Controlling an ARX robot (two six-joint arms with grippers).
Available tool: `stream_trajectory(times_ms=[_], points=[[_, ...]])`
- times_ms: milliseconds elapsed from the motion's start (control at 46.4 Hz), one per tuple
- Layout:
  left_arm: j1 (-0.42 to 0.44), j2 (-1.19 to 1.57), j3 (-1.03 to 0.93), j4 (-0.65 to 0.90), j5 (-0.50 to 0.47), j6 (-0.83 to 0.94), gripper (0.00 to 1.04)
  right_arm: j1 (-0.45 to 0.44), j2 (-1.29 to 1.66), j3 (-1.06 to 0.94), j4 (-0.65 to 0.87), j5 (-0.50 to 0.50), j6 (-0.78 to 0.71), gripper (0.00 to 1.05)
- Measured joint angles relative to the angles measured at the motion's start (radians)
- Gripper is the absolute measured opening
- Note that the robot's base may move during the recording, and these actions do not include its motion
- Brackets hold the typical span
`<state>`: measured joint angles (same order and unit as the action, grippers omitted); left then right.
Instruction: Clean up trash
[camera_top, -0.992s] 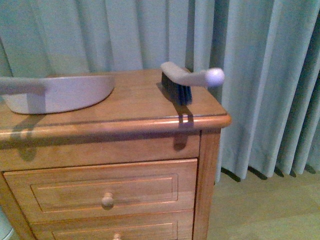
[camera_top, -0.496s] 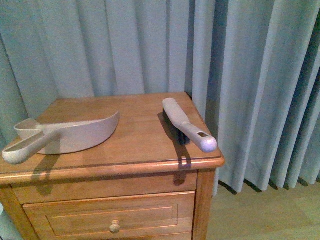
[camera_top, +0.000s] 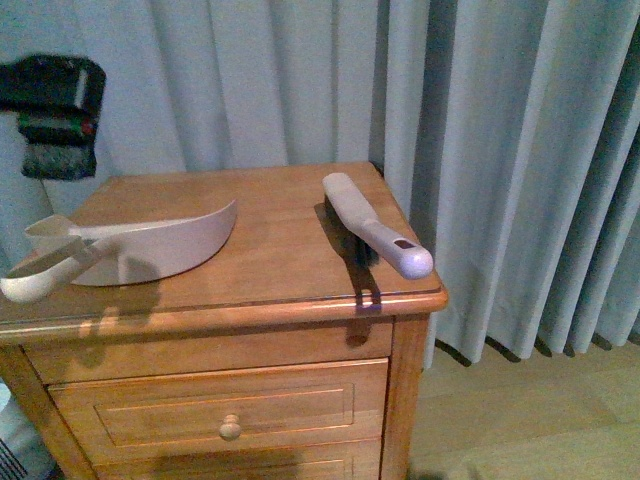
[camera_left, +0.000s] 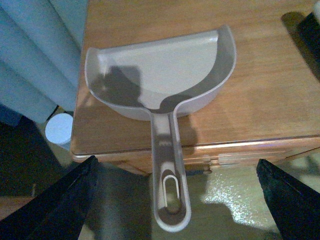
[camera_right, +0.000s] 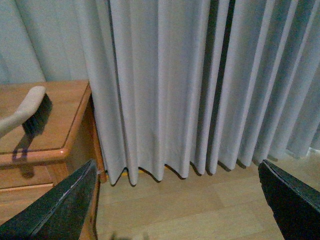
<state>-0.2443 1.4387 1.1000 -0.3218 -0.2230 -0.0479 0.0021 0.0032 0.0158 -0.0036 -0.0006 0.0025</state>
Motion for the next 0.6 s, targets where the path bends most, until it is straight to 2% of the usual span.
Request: stream_trajectory(times_ms=[172, 604], points=[[0.023, 0.17, 0.043, 0.008, -0.04, -0.037, 0.97, 0.0, 0.0, 0.0, 0.0, 0.0, 0.0, 0.97], [0.041, 0.293, 0.069, 0.049, -0.051, -0.08, 0.97, 0.0, 0.0, 0.0, 0.0, 0.0, 0.0, 0.97]])
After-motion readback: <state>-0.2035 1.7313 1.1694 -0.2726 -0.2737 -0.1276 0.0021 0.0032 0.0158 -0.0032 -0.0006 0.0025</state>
